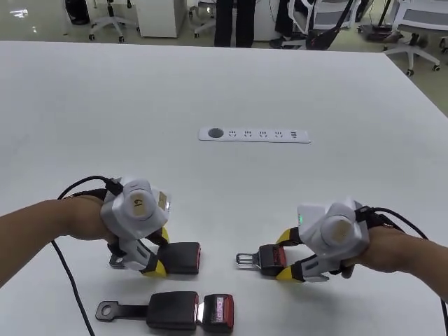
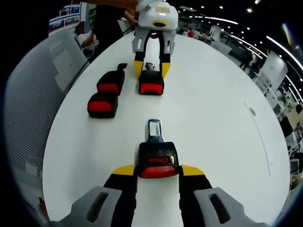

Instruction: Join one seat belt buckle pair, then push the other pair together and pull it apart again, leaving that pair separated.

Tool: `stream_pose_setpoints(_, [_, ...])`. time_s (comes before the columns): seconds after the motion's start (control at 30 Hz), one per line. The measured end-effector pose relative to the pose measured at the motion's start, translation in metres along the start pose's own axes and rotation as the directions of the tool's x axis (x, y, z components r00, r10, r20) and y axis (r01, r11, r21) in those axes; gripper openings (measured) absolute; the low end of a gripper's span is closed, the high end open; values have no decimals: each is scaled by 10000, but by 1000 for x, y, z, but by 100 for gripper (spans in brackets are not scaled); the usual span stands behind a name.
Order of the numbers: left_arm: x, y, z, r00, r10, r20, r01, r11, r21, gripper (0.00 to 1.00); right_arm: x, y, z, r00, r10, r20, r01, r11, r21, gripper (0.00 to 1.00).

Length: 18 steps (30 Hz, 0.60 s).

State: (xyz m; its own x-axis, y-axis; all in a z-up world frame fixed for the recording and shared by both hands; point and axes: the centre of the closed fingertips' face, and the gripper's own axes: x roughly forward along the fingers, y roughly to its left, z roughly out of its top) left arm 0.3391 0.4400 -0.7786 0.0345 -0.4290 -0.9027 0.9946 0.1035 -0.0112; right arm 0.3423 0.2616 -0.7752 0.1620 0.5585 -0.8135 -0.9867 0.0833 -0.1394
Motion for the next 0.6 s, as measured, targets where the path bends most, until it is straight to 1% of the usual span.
stream_pose_setpoints(0.1, [0, 0, 0, 10000, -5, 2, 5, 10000, -3, 32, 0, -1, 2, 10000, -19, 21, 19, 10000, -17, 30])
stream_pose_setpoints(0.23, [1, 2, -2, 10000, -9, 7, 9, 10000, -72, 32, 1, -3, 5, 10000, -56, 69, 56, 10000, -16, 30])
stream_pose_setpoints(0.37, [2, 4, -4, 10000, -9, -81, 9, 10000, -79, 32, 3, -4, 7, 9999, -108, 123, 109, 9999, -35, 30])
stream_pose_setpoints(0.6, [2, 4, -4, 9999, 3, -105, -5, 9999, -155, 32, 5, -2, 11, 9999, -71, 156, 73, 9999, -118, 30])
